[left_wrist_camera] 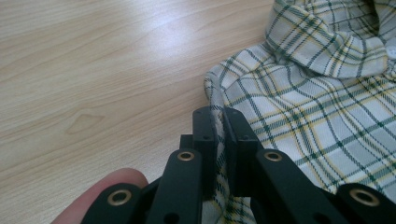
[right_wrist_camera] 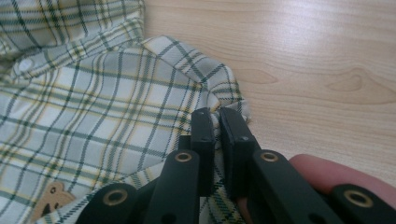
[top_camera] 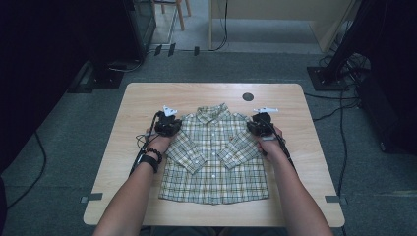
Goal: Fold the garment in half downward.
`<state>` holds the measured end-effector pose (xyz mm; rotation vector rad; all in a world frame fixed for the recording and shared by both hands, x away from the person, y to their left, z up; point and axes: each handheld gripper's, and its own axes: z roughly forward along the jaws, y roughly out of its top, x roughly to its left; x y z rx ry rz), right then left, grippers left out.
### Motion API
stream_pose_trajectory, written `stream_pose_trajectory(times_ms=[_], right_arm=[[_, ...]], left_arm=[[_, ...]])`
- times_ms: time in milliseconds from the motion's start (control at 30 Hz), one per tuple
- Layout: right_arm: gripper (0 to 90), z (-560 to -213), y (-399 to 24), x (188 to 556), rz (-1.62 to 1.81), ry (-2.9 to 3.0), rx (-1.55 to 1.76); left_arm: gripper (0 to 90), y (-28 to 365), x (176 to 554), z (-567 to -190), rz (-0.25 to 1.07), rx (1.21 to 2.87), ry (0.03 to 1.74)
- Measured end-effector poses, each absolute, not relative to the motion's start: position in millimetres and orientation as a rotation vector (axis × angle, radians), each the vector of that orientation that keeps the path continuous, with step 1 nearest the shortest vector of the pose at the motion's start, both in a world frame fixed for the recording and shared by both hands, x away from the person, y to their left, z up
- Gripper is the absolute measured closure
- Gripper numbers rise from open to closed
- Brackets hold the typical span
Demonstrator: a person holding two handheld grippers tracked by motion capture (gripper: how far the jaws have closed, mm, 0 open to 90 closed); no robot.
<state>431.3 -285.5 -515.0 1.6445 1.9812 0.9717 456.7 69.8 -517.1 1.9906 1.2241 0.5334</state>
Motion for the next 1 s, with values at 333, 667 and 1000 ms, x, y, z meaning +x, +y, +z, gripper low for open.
stream_pose_trajectory(times_ms=[333,667,1000], right_arm=[[86.1,-493,-289,426,1.091,1.954,1.544],[85.9,-452,-294,399,1.22,1.91,1.456],[85.8,-445,-306,340,1.296,1.884,1.374]], left_arm=[[86.6,79,458,-492,0.416,1.903,1.19],[86.5,106,441,-455,0.308,1.75,1.101],[86.2,123,389,-447,0.26,1.735,0.968]])
